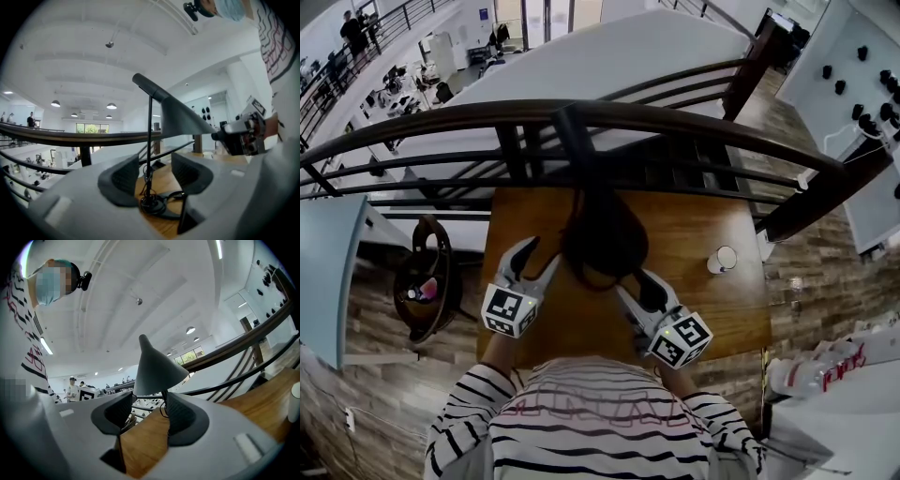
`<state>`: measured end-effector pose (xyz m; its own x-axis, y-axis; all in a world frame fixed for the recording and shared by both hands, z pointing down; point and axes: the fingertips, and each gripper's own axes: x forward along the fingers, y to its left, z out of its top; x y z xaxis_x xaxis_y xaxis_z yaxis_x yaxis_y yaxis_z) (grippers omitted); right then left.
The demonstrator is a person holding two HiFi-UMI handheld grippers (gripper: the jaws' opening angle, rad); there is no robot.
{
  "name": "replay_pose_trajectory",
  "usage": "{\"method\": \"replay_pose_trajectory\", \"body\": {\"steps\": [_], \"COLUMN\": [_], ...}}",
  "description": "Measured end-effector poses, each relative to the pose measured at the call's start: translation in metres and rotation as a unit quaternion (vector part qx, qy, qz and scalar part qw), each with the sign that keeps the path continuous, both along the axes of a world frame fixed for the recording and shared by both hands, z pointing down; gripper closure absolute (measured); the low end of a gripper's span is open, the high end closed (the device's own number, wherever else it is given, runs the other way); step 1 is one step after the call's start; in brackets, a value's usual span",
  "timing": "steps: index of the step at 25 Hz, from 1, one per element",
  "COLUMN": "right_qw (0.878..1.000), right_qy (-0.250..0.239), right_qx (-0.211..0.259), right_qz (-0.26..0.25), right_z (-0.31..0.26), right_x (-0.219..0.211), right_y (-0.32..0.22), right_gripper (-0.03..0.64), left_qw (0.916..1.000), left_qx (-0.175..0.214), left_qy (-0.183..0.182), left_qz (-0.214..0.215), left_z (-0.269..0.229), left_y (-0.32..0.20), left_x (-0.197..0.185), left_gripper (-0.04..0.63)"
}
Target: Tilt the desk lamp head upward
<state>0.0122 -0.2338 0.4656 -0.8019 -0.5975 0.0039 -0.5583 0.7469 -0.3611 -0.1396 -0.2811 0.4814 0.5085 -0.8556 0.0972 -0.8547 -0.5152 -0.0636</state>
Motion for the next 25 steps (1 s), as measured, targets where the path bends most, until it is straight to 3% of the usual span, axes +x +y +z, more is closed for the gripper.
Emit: {"method": "replay_pose_trajectory", "body": {"steps": [19, 25], "right_qw": [1.000, 1.000], "right_qy": [-0.020, -0.016], "right_qx": [0.011, 0.012], "right_qz": [-0.014, -0.014], "right_z": [-0.003, -0.001], "right_x": [-0.007, -0.010], "right_y": [-0.019, -0.023], "right_gripper": [0.403, 0.405], "left_qw": [0.9964, 0.9917], "left_qx": [-0.017, -0.021], "left_qy": [-0.035, -0.042], "left_qz": [0.076, 0.120], "left_z": [0.035, 0.043], "left_y": [-0.094, -0.114], "left_x": [0.020, 0.031], "left_gripper": [0.383, 0.383]}}
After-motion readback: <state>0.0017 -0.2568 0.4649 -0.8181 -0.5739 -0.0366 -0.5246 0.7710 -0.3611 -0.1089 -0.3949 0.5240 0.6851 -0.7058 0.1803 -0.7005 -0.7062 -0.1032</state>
